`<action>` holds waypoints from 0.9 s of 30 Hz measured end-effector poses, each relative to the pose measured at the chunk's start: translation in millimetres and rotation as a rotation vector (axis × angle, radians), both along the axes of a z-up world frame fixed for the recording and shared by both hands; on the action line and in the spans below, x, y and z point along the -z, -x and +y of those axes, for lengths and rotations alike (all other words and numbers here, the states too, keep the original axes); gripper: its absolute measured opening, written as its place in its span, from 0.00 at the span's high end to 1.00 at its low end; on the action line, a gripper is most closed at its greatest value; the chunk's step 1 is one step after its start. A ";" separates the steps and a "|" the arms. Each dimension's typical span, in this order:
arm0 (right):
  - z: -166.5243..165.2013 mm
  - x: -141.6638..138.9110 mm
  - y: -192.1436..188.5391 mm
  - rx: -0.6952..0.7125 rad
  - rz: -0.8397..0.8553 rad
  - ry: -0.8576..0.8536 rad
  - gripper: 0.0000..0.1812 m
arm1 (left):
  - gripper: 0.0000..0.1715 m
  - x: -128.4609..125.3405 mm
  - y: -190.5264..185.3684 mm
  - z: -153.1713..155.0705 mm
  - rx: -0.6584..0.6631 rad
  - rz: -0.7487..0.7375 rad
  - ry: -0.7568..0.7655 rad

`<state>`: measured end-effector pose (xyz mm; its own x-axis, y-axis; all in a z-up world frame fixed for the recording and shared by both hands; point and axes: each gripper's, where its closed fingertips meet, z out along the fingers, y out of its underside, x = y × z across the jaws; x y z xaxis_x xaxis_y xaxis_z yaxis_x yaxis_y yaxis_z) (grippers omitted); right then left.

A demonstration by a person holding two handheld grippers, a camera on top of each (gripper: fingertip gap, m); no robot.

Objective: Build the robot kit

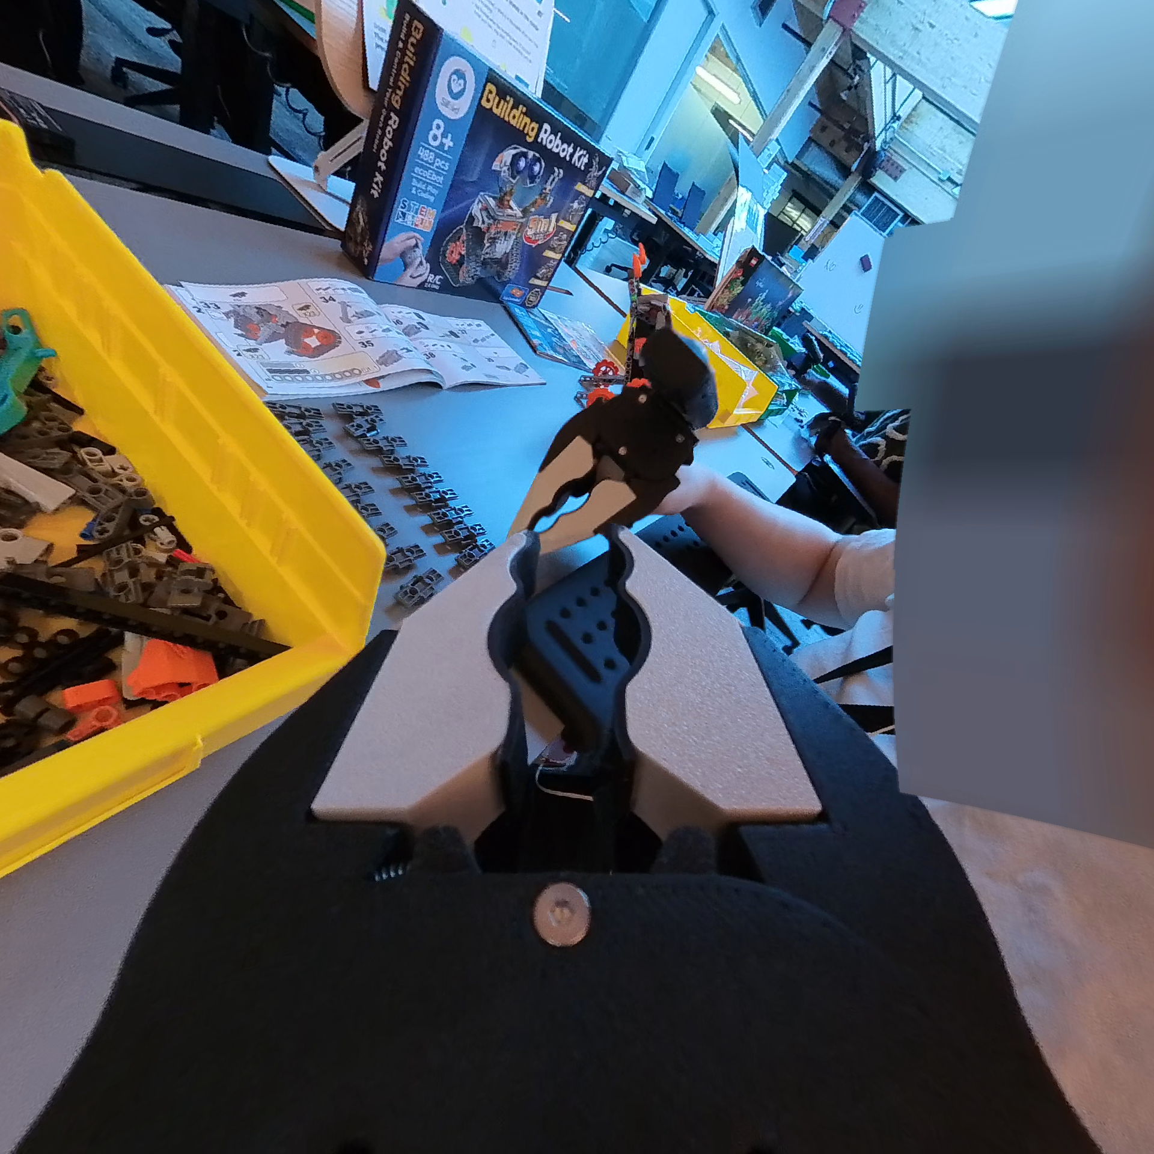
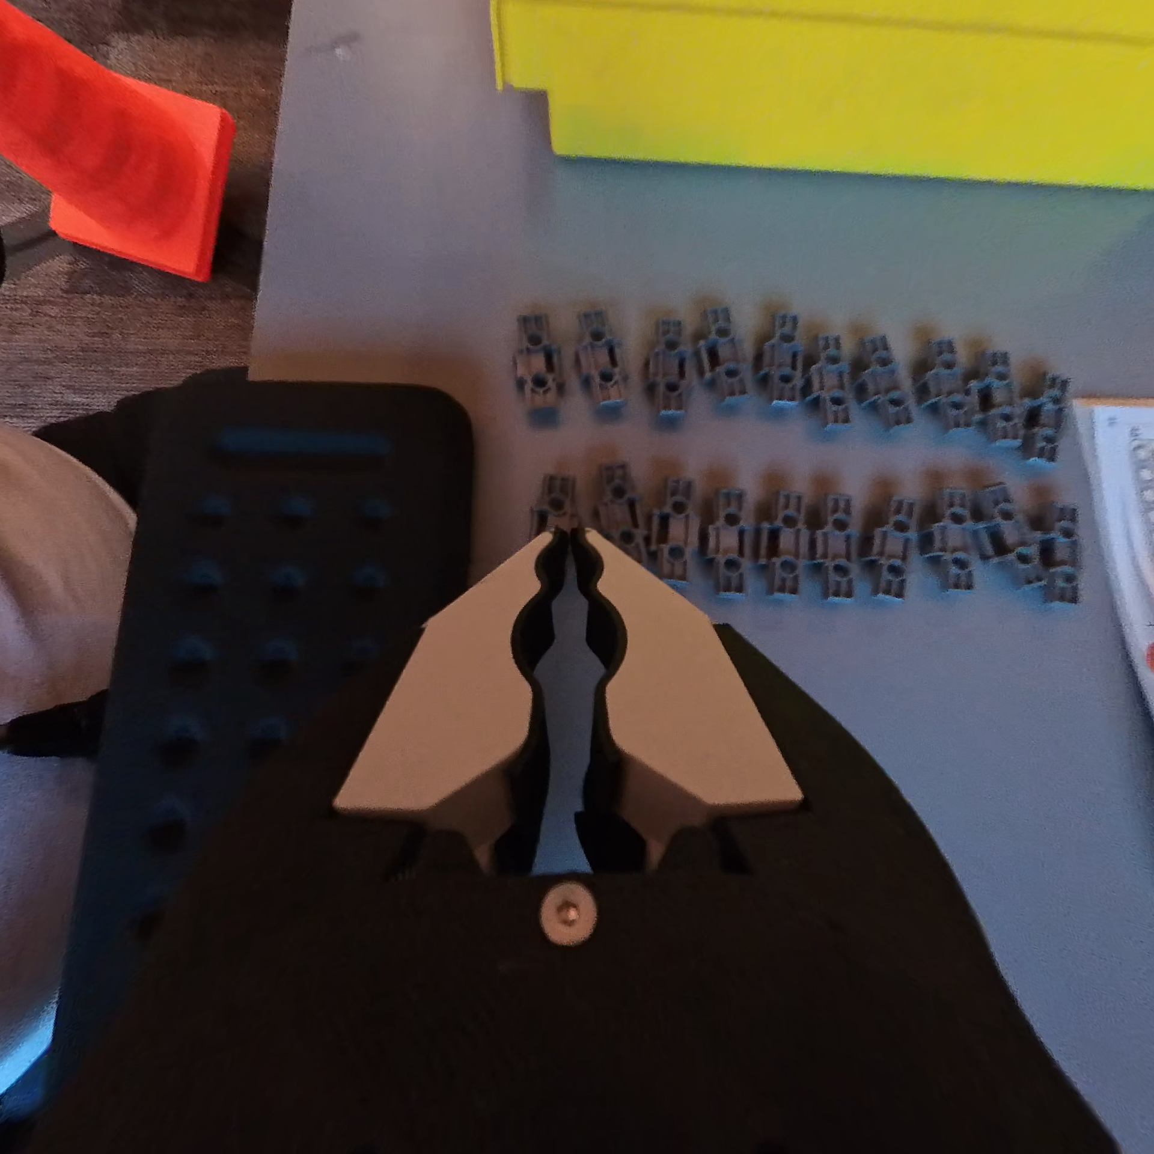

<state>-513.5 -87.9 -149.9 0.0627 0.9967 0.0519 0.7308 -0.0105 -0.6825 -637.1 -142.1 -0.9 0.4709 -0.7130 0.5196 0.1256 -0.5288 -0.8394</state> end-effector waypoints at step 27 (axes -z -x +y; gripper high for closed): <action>54.7 1.0 -22.4 0.171 0.029 0.023 1.00 | 0.88 -4.1 1.8 -2.9 -0.010 0.005 -0.015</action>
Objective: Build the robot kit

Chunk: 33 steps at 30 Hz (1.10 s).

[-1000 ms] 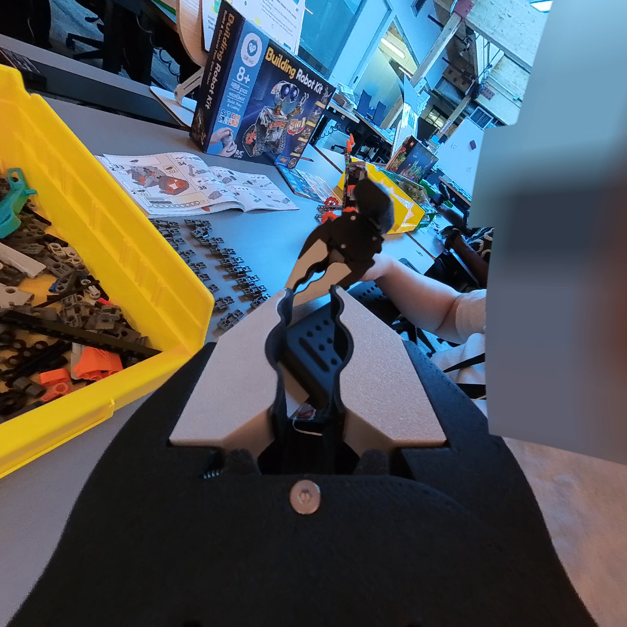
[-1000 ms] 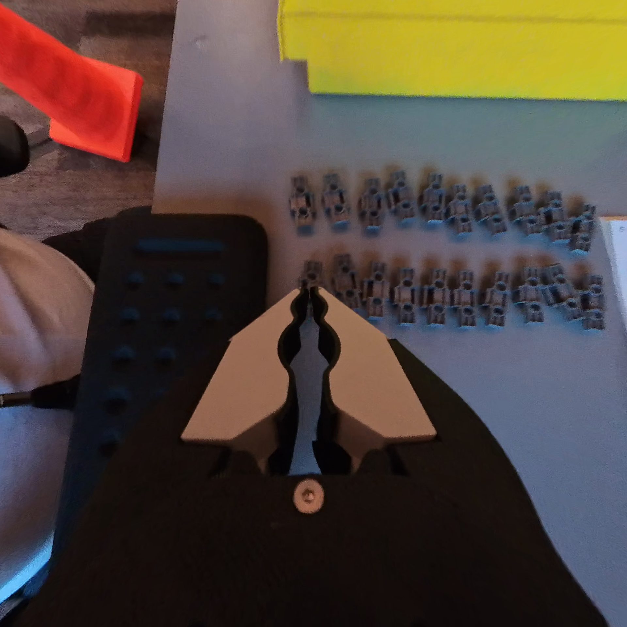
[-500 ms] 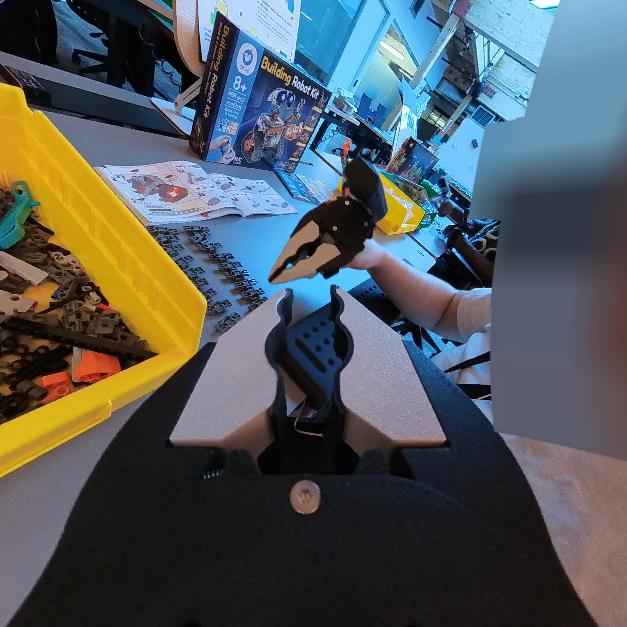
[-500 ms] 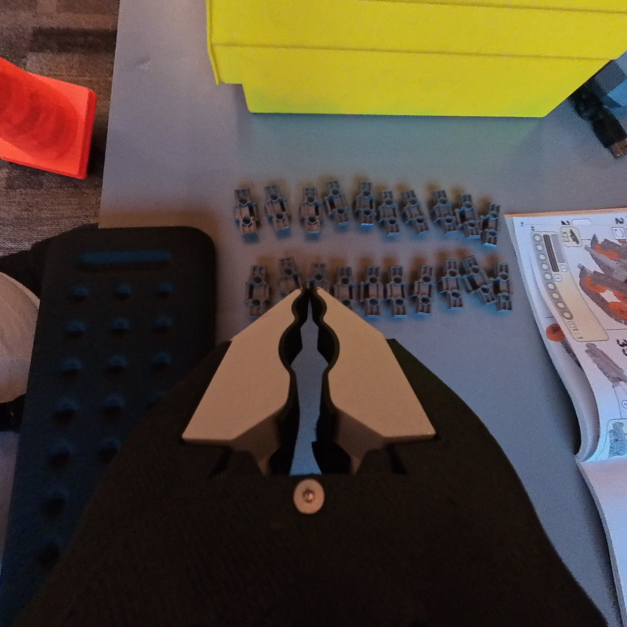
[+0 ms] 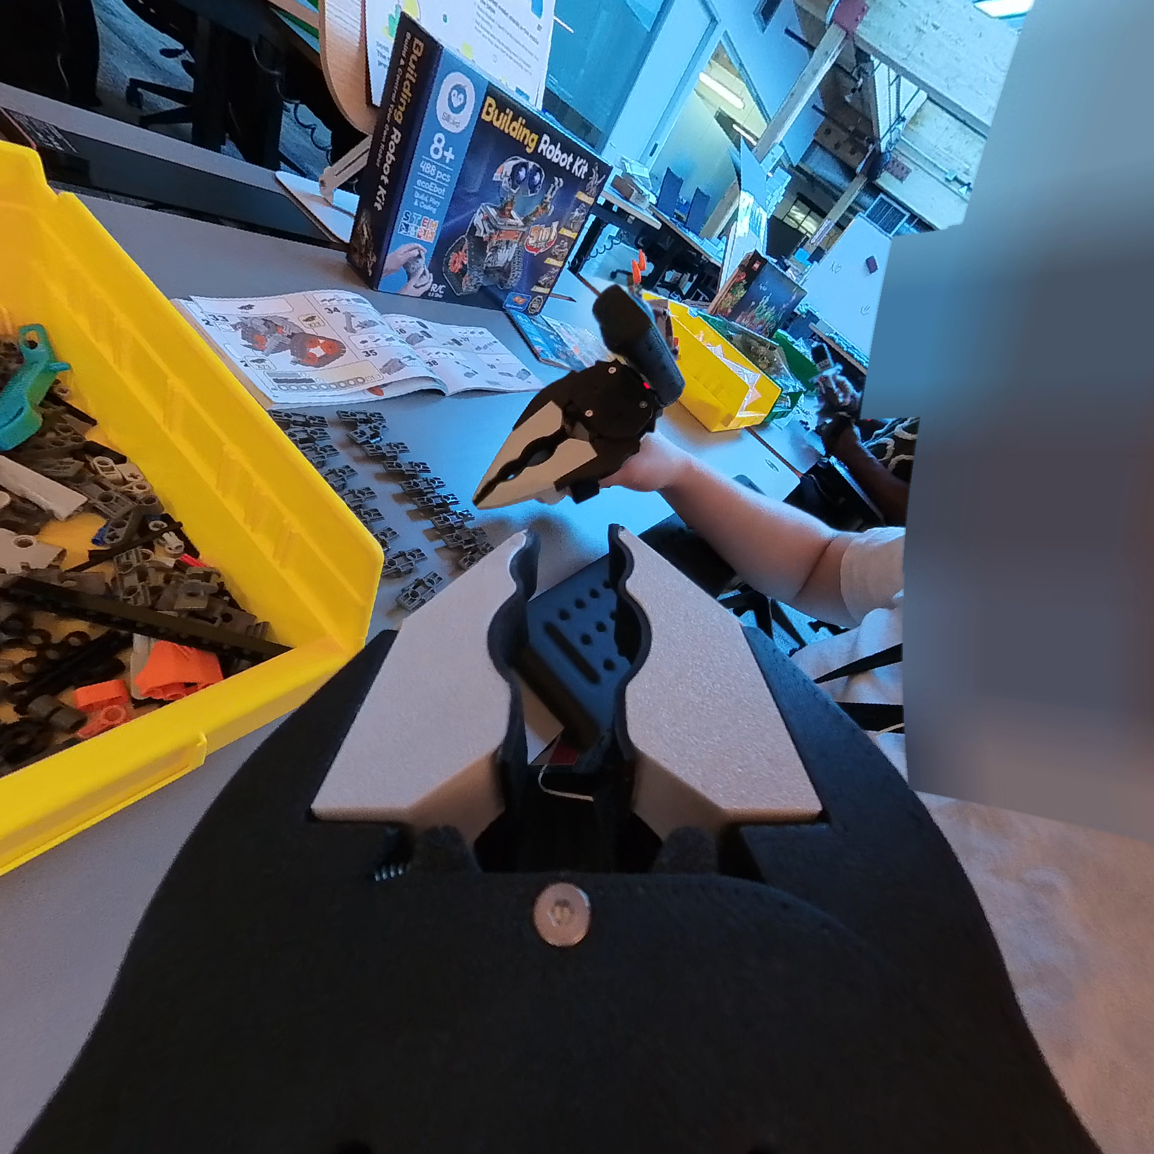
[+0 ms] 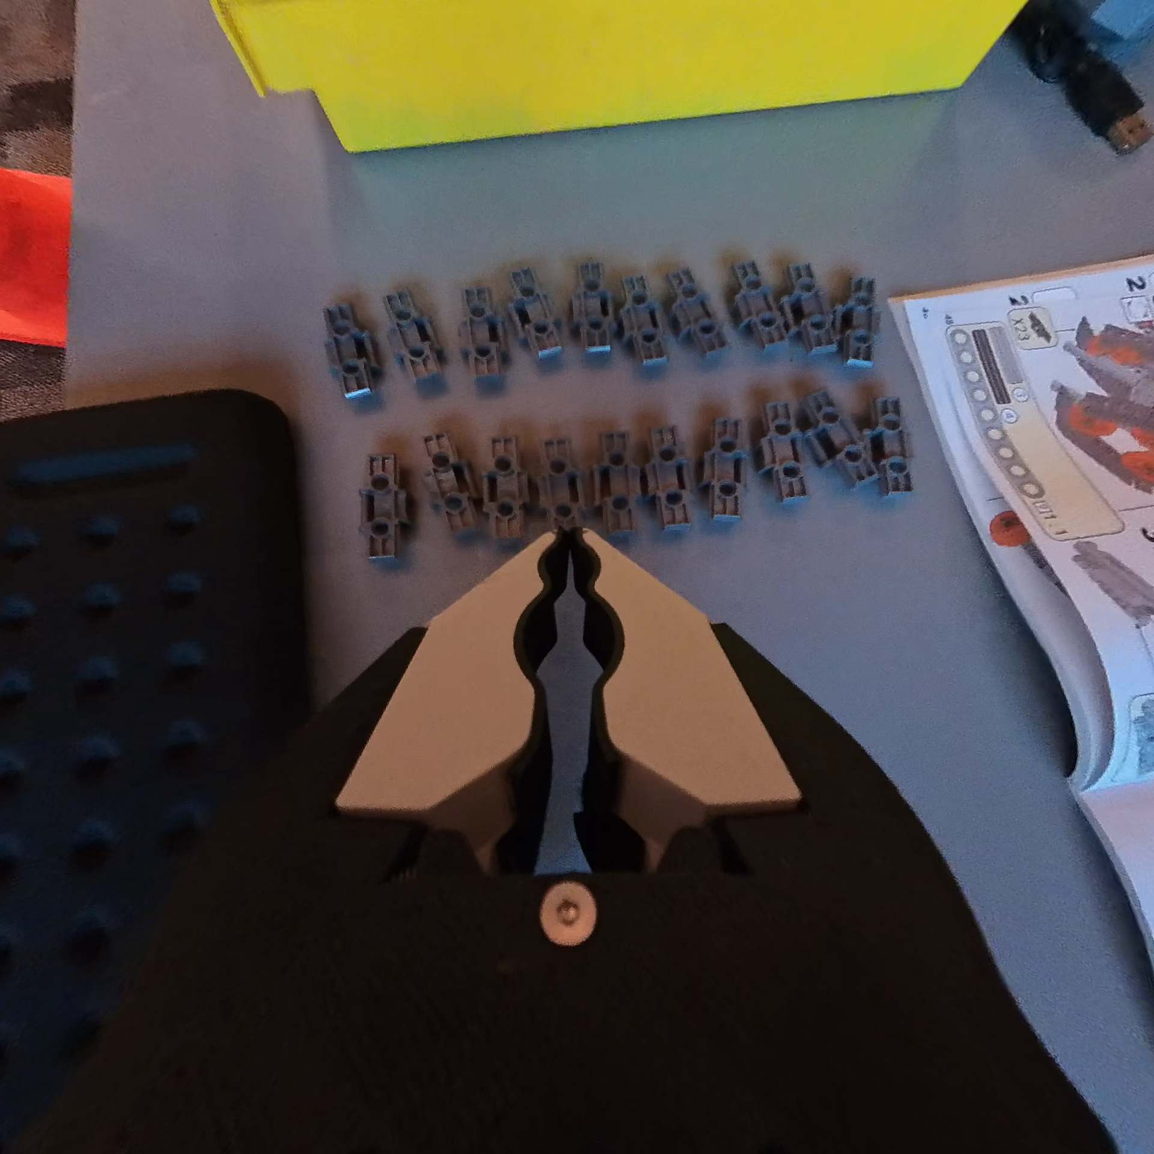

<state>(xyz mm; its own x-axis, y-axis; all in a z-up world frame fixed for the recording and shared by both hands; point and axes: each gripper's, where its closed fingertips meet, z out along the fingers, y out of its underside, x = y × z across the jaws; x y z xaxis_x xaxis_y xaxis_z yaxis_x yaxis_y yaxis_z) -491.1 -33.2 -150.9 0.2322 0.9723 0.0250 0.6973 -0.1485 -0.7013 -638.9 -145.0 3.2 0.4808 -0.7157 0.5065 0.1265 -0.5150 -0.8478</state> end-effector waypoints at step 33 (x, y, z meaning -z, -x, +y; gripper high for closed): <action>58.7 2.3 -6.5 0.092 -0.032 -0.030 1.00 | 0.88 2.8 0.9 1.4 -0.005 0.004 0.011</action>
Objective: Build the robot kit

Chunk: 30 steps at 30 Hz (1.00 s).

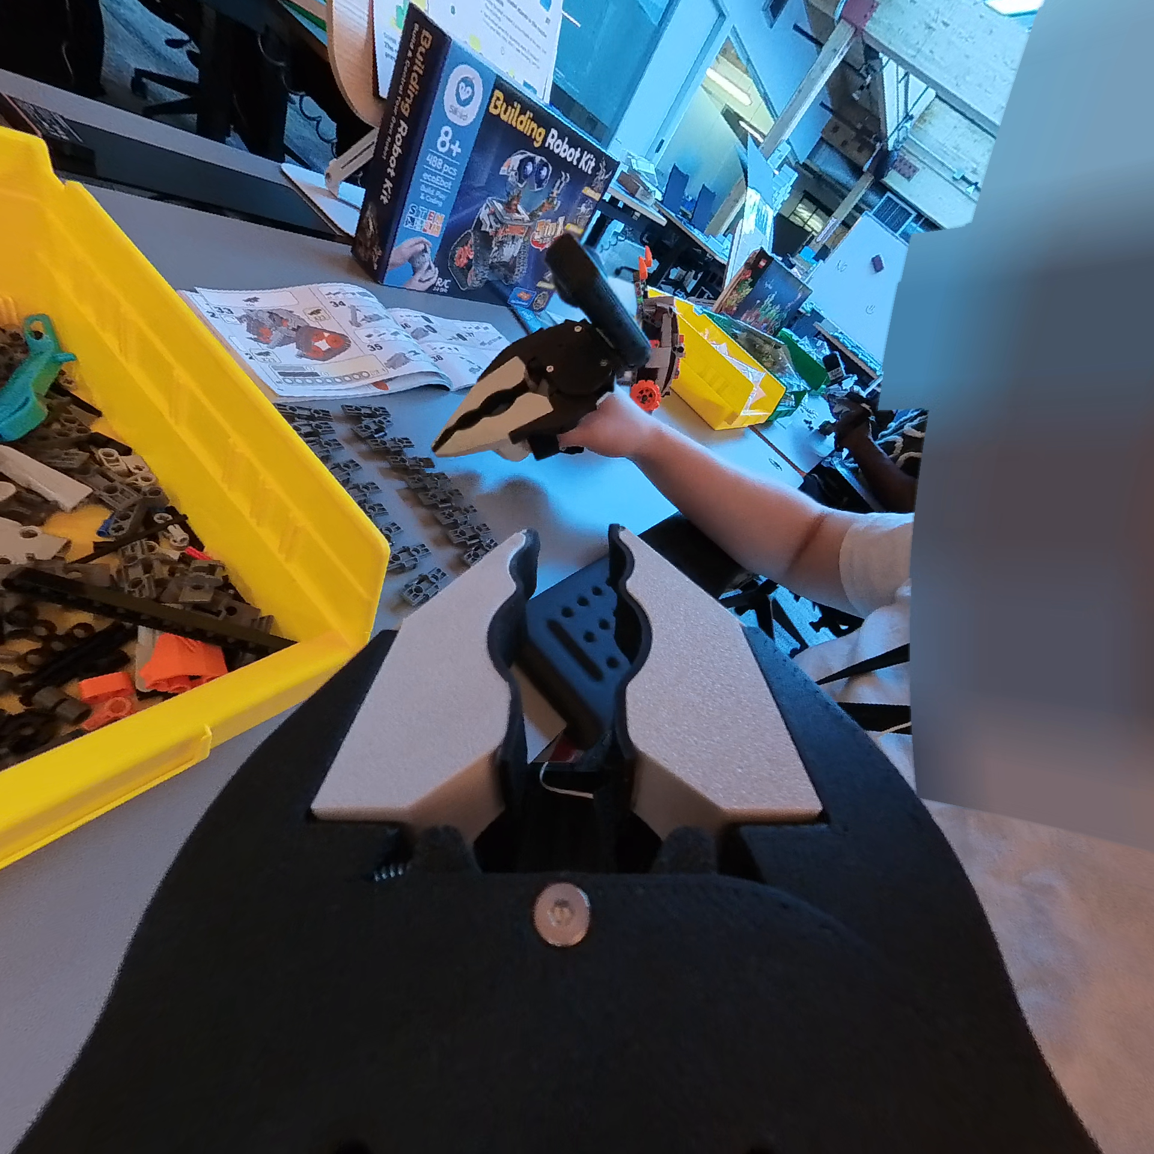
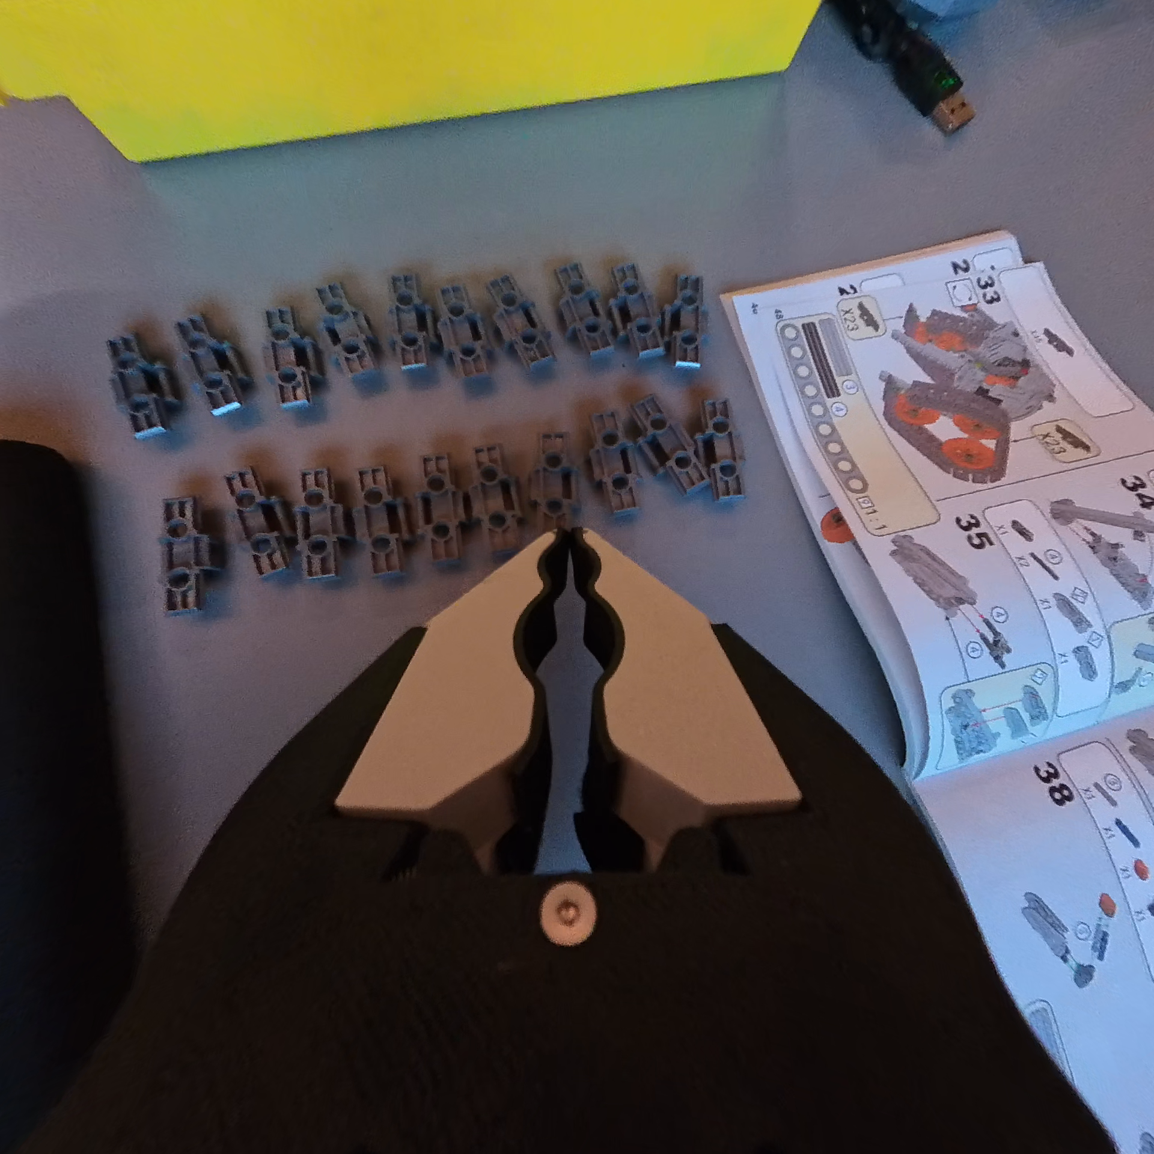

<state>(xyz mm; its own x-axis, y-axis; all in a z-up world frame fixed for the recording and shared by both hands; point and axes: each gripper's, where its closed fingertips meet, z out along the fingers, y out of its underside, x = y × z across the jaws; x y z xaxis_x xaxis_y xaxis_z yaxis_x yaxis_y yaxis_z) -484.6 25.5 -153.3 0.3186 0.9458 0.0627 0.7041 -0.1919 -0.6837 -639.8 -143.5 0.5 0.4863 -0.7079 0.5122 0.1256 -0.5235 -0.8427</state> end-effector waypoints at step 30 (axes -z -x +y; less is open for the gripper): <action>4.8 -73.1 18.9 0.026 0.138 -0.138 0.99 | 0.89 3.1 38.3 26.5 -0.188 0.119 -0.112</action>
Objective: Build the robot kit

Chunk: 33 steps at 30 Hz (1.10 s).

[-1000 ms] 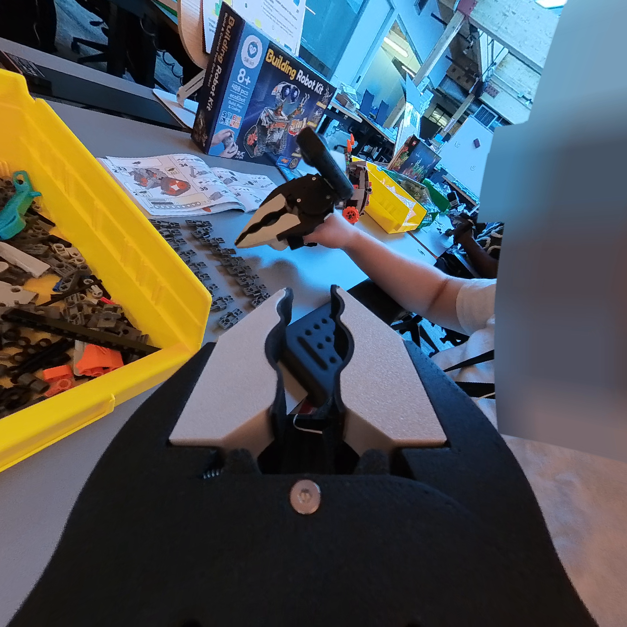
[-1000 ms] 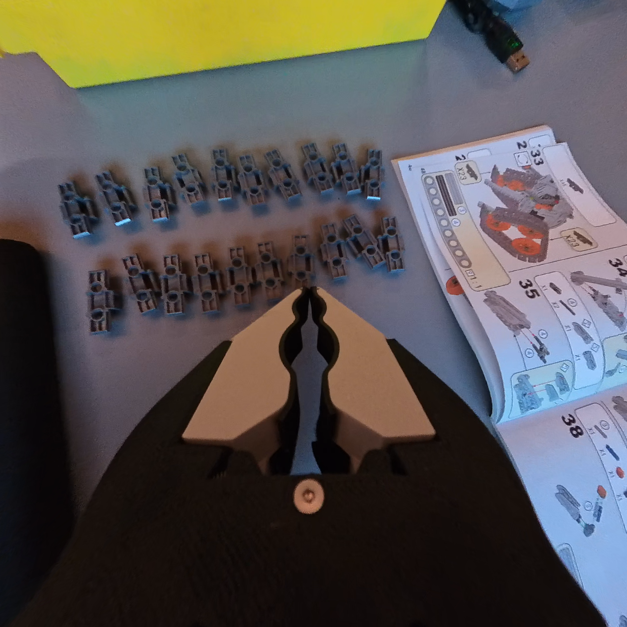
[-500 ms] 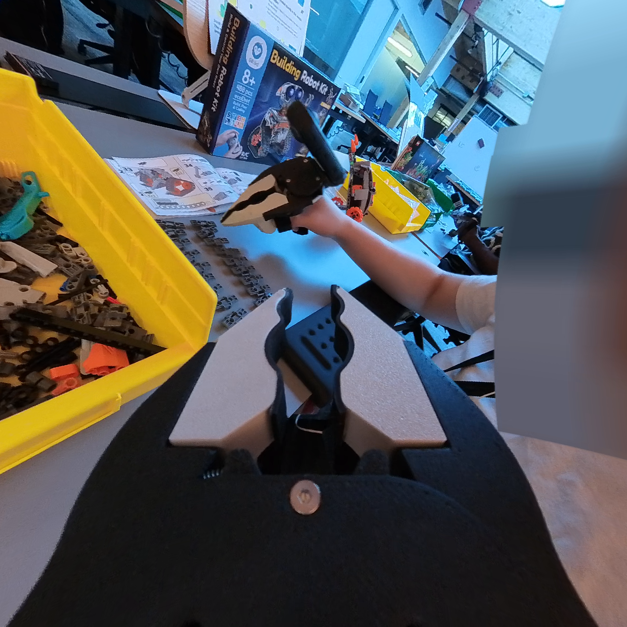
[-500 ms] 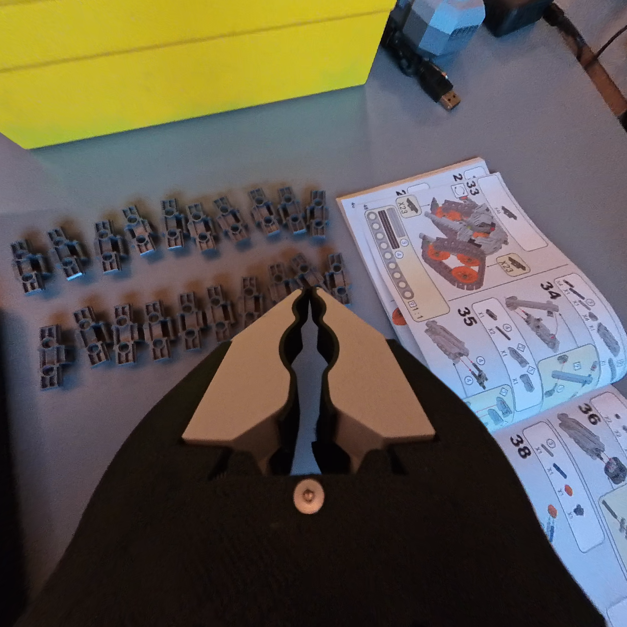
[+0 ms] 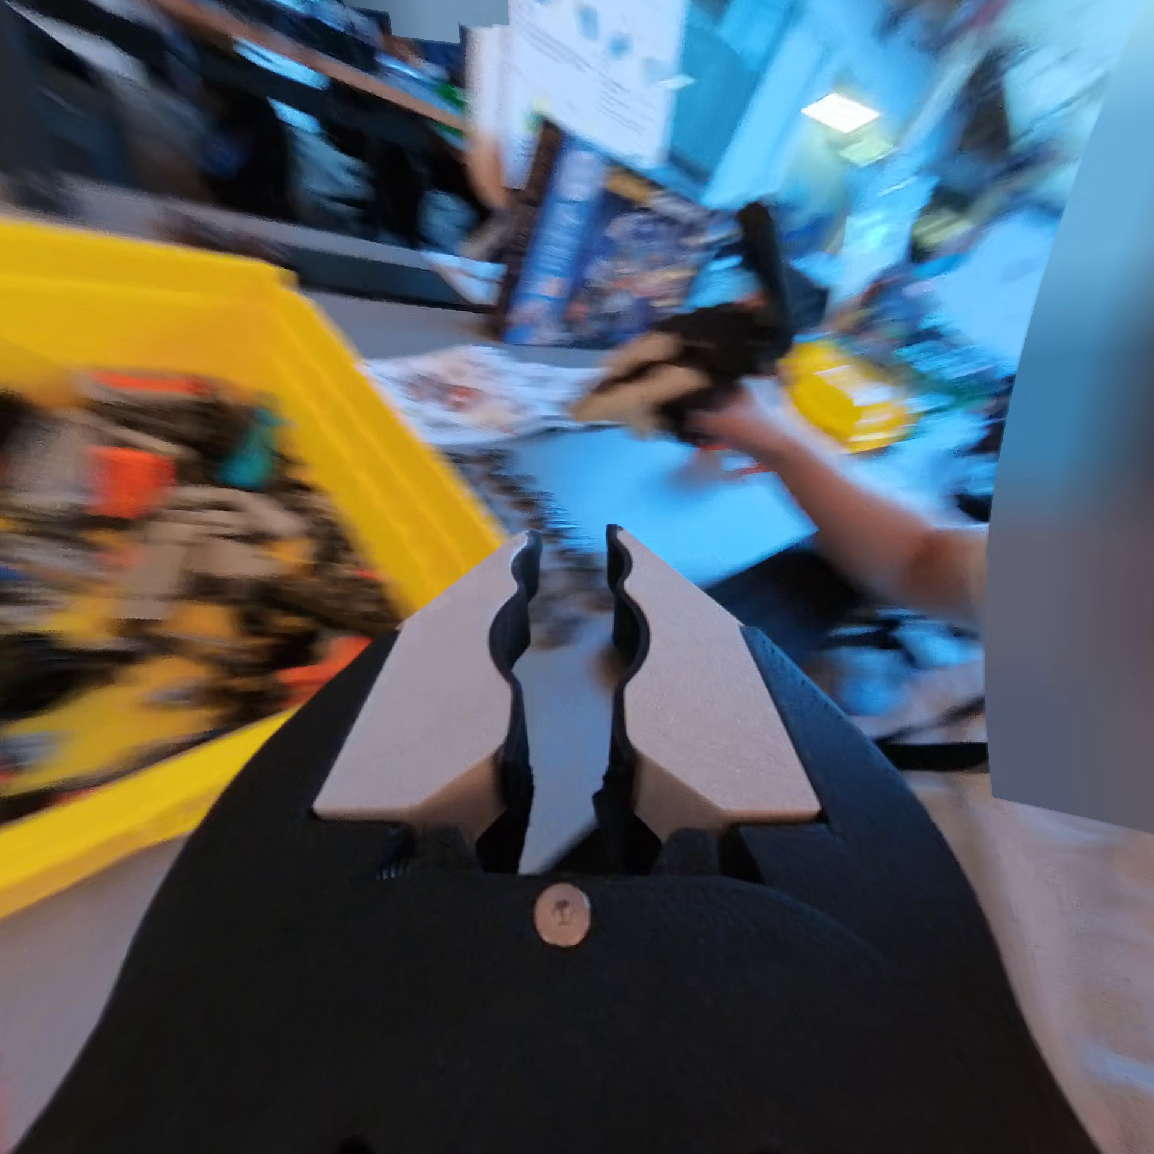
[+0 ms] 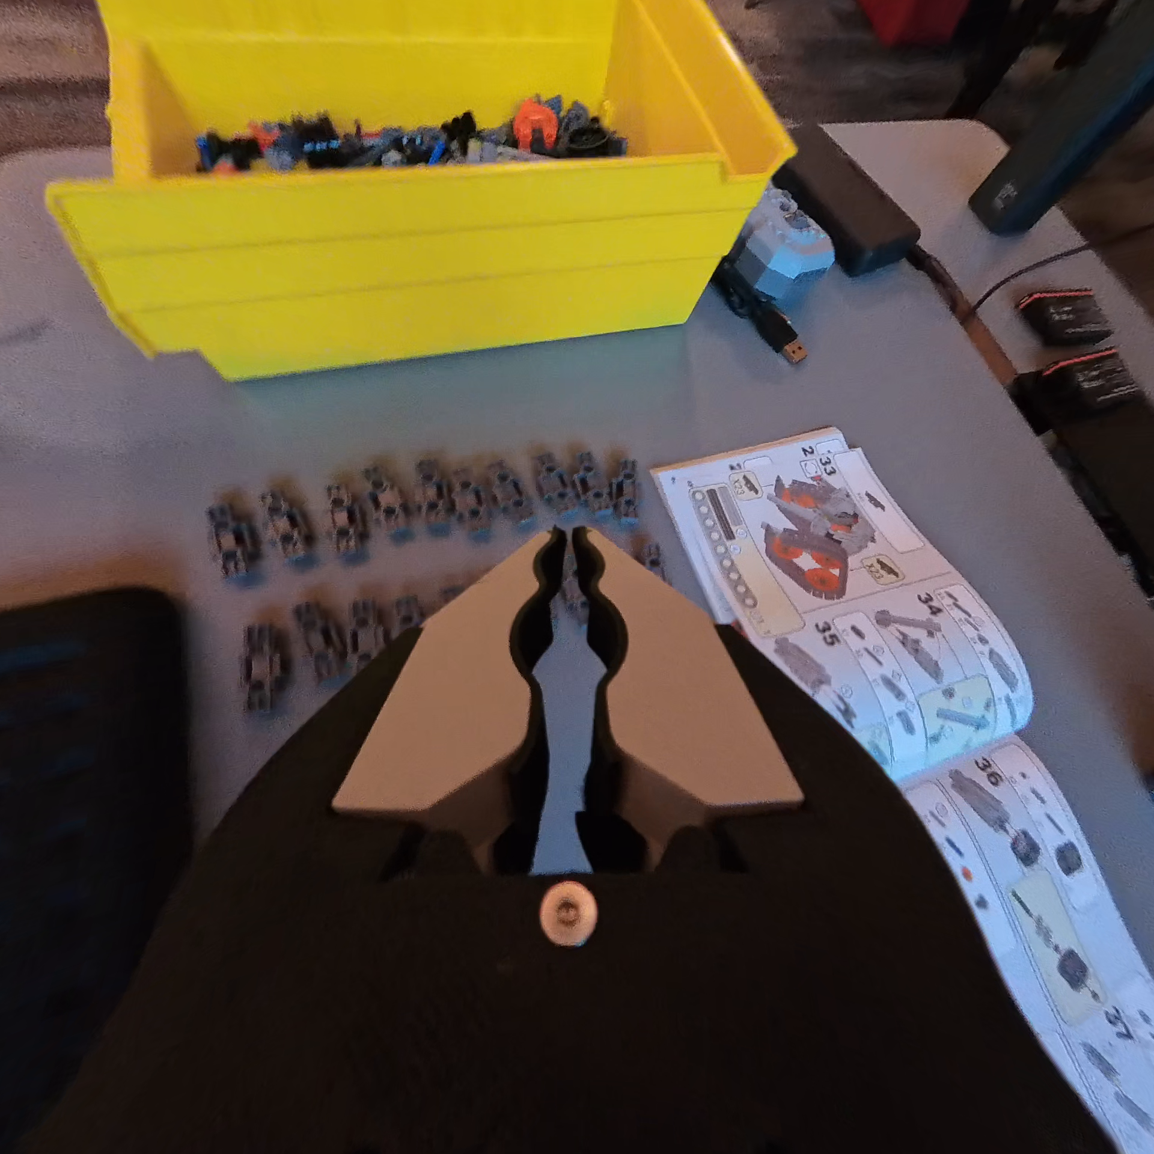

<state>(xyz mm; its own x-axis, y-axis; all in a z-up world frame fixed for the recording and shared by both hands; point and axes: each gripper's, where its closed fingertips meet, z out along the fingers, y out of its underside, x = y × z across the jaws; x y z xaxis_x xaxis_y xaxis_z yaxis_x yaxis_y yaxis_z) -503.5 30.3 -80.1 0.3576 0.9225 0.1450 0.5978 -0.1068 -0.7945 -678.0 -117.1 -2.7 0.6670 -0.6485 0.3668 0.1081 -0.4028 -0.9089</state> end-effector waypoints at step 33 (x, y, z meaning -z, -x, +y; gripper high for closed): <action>-29.4 39.4 -45.4 -0.037 0.014 -0.014 0.99 | 0.82 129.3 124.3 245.7 -0.010 1.384 0.601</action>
<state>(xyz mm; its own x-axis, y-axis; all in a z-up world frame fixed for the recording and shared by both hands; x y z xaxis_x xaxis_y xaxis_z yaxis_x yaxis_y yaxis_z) -458.1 0.9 -119.5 0.3257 0.9330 0.1530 0.5896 -0.0739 -0.8043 -802.4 128.7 -132.0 0.7019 -0.6284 -0.3353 -0.6664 -0.7456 0.0025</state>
